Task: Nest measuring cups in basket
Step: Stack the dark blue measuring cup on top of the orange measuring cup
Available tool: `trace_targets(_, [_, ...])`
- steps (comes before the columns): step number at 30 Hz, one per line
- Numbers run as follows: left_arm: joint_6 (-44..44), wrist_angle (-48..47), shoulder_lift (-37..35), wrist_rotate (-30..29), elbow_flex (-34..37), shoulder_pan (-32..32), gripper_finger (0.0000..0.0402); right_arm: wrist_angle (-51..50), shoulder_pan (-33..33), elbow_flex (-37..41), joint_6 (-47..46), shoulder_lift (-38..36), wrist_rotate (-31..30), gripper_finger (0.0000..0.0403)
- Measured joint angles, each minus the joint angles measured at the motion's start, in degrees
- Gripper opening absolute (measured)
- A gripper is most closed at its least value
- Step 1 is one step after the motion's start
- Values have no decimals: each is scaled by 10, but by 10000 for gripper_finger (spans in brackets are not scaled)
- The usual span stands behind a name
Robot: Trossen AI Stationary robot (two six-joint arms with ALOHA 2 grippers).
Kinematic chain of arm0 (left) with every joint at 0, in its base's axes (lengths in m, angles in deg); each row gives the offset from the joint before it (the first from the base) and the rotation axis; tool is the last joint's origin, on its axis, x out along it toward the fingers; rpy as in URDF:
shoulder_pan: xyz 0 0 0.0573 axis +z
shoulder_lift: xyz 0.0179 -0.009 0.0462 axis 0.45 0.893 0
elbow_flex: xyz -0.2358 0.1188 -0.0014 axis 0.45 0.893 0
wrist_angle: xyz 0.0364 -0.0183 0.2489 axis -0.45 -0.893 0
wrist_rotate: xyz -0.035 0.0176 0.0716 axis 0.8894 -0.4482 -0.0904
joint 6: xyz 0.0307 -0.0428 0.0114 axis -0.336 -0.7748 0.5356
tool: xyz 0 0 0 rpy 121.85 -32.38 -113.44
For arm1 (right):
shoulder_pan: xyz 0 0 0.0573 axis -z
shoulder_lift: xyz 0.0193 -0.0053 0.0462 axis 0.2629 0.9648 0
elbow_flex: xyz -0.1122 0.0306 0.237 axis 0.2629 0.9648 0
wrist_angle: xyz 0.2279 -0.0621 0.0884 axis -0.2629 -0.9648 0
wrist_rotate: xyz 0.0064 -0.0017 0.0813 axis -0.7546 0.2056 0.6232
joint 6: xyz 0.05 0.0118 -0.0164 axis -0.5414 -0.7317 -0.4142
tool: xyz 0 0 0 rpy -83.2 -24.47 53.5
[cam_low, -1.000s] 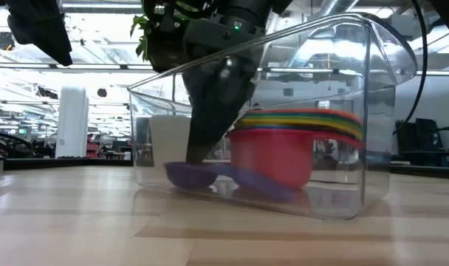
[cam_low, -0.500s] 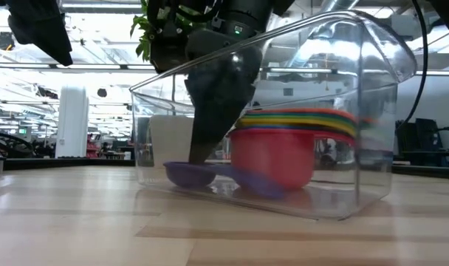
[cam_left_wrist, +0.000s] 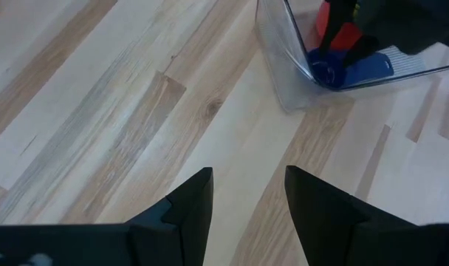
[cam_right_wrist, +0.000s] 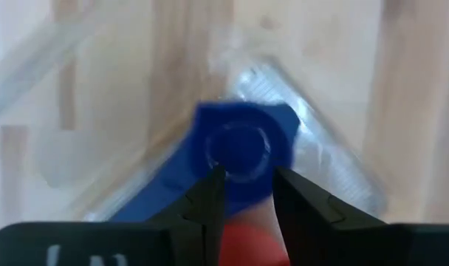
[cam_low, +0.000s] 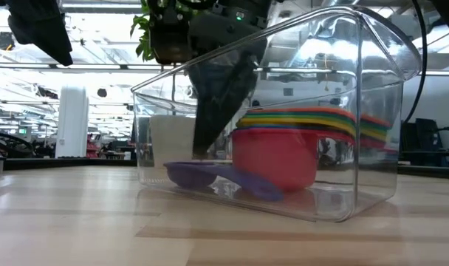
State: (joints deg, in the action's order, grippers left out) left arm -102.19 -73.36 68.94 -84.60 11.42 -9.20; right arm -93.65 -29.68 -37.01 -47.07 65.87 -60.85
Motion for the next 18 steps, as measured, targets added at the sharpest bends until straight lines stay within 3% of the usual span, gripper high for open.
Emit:
trace_targets(7, [0, 0, 0, 0, 0, 0, 158, -18, 3, -7, 0, 0, -32, 137])
trace_targets(18, [0, 0, 0, 0, 0, 0, 158, -7, 19, -7, 0, 0, -31, 152])
